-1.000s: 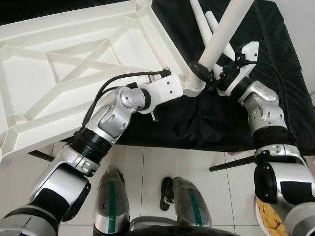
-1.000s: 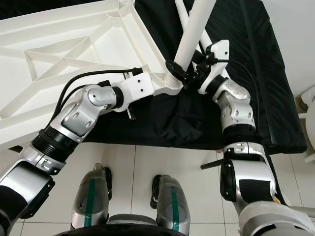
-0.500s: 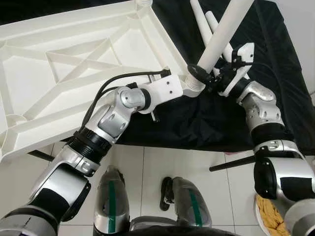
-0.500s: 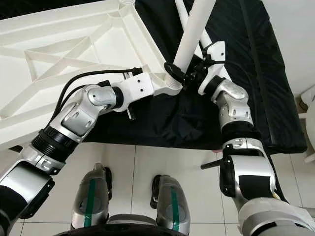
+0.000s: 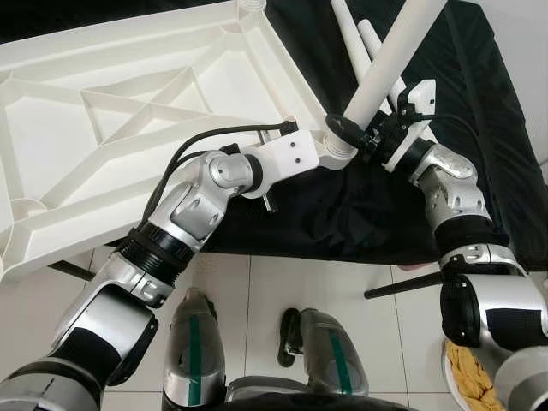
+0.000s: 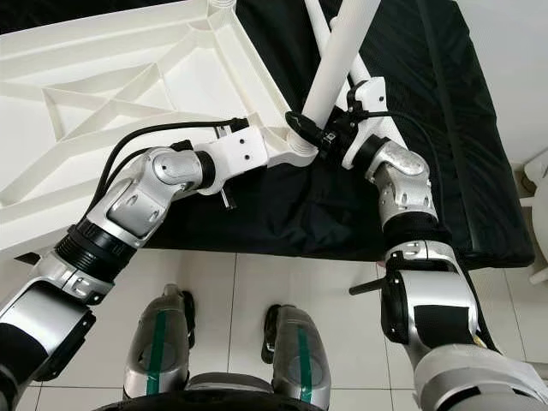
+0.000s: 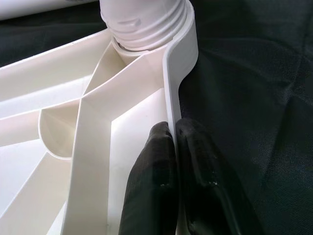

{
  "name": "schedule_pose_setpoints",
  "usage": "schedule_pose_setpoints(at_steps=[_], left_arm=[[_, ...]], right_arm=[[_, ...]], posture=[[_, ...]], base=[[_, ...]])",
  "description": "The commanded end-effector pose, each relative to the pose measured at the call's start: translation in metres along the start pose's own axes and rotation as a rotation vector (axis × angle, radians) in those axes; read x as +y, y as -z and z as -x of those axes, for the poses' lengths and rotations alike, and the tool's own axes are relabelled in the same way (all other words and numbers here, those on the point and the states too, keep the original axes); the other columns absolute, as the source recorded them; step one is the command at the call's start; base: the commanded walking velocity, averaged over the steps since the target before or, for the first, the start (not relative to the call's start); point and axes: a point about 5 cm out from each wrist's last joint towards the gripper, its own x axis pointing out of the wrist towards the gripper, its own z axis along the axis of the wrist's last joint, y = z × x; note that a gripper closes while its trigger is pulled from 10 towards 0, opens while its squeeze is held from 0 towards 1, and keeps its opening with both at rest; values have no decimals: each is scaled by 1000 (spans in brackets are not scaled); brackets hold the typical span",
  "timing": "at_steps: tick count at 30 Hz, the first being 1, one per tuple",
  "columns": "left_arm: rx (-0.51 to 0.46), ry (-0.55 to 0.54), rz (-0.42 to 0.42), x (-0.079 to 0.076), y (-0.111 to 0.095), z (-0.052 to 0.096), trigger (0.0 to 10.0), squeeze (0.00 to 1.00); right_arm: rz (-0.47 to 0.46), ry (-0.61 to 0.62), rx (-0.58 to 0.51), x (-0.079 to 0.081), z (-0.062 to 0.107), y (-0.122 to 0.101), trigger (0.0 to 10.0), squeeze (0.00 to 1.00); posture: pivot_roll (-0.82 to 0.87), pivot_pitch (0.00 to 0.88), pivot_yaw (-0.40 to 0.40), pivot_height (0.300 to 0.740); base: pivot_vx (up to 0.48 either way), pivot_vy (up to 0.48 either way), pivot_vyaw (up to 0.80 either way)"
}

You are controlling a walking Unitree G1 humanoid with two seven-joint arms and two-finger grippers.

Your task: Building children table

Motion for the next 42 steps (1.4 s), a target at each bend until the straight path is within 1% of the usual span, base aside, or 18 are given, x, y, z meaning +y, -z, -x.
schedule_pose_setpoints(at_steps=[1,4,8,10,11,12,13,15,19,20,21,23,27,28,30,31,35,42], left_arm=[[-28,-1,-38,-1,-7,0,10000,0],[-29,1,-38,-2,-7,-1,10000,0],[-29,4,-40,-3,-7,-1,10000,0],[-29,4,-41,-3,-7,-1,10000,0],[-29,4,-41,-3,-7,-1,10000,0],[-31,8,-41,-4,-8,-2,10000,0],[-31,8,-41,-4,-8,-2,10000,0],[-32,12,-42,-5,-8,-2,10000,0],[-32,16,-44,-6,-8,-2,10000,0],[-32,20,-46,-6,-8,-2,10000,0],[-32,20,-46,-6,-8,-2,10000,0],[-31,21,-47,-7,-8,-2,10000,0],[-31,23,-49,-7,-7,-2,10000,0],[-31,23,-49,-7,-7,-2,10000,0],[-32,25,-47,-8,-7,-3,10000,0],[-34,29,-45,-9,-8,-3,10000,0],[-34,36,-45,-11,-8,-3,10000,0],[-32,38,-42,-11,-7,-4,10000,0]], right_arm=[[-20,12,-22,2,-1,-2,10000,0],[-25,35,-29,6,-3,-4,10000,0],[-20,107,-26,8,-8,-4,10000,0],[8,160,13,10,-11,-2,10000,0],[8,160,13,10,-11,-2,10000,0],[10,241,17,17,-16,-1,10000,0],[10,241,17,17,-16,-1,10000,0],[11,295,-4,27,-21,-1,10000,0],[-13,351,-23,33,-23,0,10000,0],[-41,419,-36,38,-24,0,10000,0],[-41,419,-36,38,-24,0,10000,0],[-53,474,-53,42,-24,1,10000,0],[-28,628,-66,58,-27,8,10000,0],[-28,628,-66,58,-27,8,10000,0],[-63,684,-67,69,-32,10,10000,0],[-70,687,-65,75,-35,11,10000,0],[-70,657,-56,84,-38,11,10000,0],[-75,665,-37,85,-36,14,10000,0]], posture=[[55,38,-91,740],[54,37,-91,740],[54,34,-92,740],[54,34,-93,740],[54,34,-93,740],[52,32,-94,740],[52,32,-94,740],[52,32,-92,740],[52,32,-91,740],[52,32,-91,740],[52,32,-91,740],[54,28,-90,740],[54,24,-90,740],[54,24,-90,740],[53,24,-89,740],[53,24,-89,740],[47,22,-87,740],[50,17,-91,740]], base=[[0,0,0],[0,0,0],[0,0,0],[0,0,0],[0,0,0],[0,0,0],[0,0,0],[0,0,0],[0,0,0],[0,0,0],[0,0,0],[0,0,0],[0,0,0],[0,0,0],[0,0,0],[0,0,0],[0,0,0],[0,0,0]])
